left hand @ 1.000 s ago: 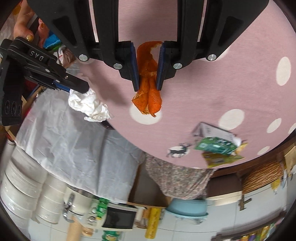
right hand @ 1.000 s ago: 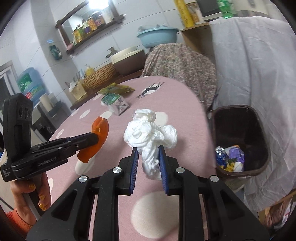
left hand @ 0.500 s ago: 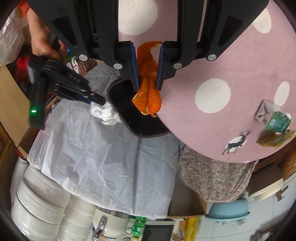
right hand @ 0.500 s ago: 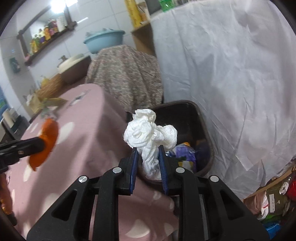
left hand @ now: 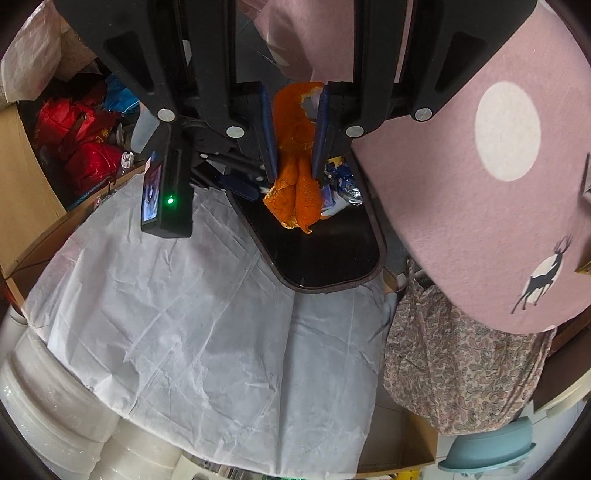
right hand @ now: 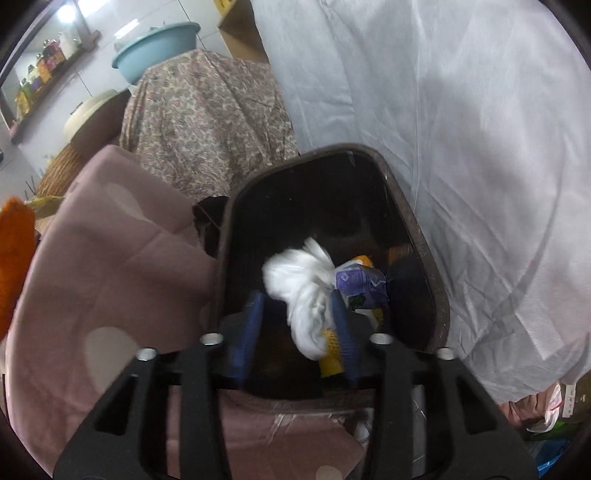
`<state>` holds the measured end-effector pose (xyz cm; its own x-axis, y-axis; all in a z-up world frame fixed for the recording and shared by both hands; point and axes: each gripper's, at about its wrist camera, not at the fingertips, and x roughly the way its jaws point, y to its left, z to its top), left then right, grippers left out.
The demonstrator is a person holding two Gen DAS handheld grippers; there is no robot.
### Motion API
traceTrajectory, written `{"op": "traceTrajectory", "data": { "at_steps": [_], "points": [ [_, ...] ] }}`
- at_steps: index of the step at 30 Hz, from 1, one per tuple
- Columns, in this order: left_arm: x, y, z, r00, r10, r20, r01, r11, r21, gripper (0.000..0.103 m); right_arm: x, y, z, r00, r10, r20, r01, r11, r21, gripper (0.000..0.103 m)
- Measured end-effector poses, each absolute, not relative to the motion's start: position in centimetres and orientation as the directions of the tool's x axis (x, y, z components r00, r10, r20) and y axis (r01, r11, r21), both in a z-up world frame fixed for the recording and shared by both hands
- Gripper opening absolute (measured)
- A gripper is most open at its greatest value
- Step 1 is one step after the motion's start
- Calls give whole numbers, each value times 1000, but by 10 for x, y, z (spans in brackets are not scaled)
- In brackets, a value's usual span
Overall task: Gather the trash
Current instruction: 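Carry tissue and orange peel over the black bin and lower them in, then open both tools to drop the tissue and peel into the bin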
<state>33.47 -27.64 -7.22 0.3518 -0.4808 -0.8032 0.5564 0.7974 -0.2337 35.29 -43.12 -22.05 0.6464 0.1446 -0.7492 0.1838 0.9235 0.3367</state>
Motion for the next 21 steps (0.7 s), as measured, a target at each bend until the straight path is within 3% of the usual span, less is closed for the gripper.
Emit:
{"op": "traceTrajectory", "data": {
  "at_steps": [1, 2, 21],
  "points": [
    [338, -282, -74, 351, -470, -810, 557, 800, -223, 19, 353, -432, -224, 646, 132, -752, 194, 924, 329, 61],
    [341, -287, -76, 353, -458, -816, 560, 802, -209, 19, 352, -432, -226, 644, 124, -755, 201, 925, 324, 62],
    [400, -365, -119, 319, -331, -888, 528, 840, -123, 19, 285, -454, -217, 676, 84, -732, 263, 900, 347, 64]
  ]
}}
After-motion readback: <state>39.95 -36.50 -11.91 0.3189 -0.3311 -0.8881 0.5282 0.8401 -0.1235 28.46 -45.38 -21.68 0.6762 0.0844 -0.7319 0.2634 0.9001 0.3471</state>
